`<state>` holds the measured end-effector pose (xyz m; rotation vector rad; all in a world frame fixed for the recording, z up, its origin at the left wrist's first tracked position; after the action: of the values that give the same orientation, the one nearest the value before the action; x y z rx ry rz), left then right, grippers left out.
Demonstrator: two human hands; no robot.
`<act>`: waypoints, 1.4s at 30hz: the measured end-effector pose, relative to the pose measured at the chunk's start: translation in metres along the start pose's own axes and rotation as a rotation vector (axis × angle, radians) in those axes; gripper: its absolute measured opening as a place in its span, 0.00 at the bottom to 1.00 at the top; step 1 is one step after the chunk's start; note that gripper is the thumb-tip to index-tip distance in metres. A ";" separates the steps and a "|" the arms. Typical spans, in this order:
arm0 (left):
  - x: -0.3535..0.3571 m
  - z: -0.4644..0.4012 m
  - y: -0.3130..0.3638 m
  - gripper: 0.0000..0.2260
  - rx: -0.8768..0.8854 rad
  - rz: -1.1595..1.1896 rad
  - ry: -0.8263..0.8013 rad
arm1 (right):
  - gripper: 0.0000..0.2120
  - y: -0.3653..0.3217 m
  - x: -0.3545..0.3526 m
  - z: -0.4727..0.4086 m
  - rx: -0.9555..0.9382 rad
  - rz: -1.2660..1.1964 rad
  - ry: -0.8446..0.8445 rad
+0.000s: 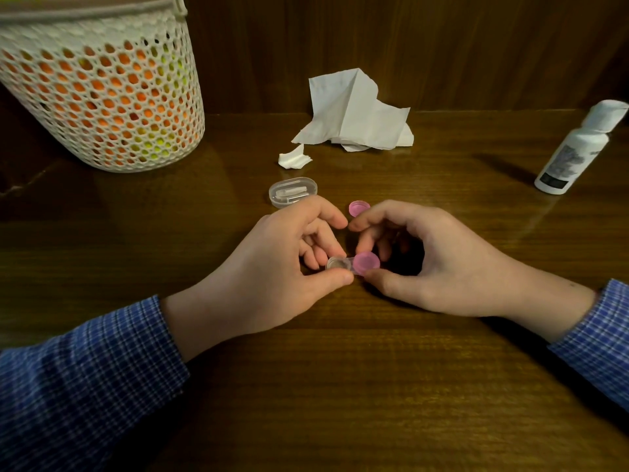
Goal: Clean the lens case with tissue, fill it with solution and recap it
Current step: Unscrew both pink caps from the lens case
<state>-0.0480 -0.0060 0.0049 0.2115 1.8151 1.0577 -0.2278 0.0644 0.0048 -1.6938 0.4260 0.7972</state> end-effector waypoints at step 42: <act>0.000 0.001 0.000 0.23 0.008 -0.012 0.005 | 0.24 0.000 -0.002 0.001 0.005 -0.017 0.031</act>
<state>-0.0471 -0.0059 0.0047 0.2026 1.8234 1.0441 -0.2295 0.0652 0.0055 -1.7044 0.4343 0.7582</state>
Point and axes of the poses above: each hand's wrist, its own z-axis away from the middle knuckle, its own x-axis out of the palm, y = z × x, the point moved 3 cm from there along -z, towards the middle knuckle, and after that the axes turned 7 degrees about -y, right-handed, at the moved point
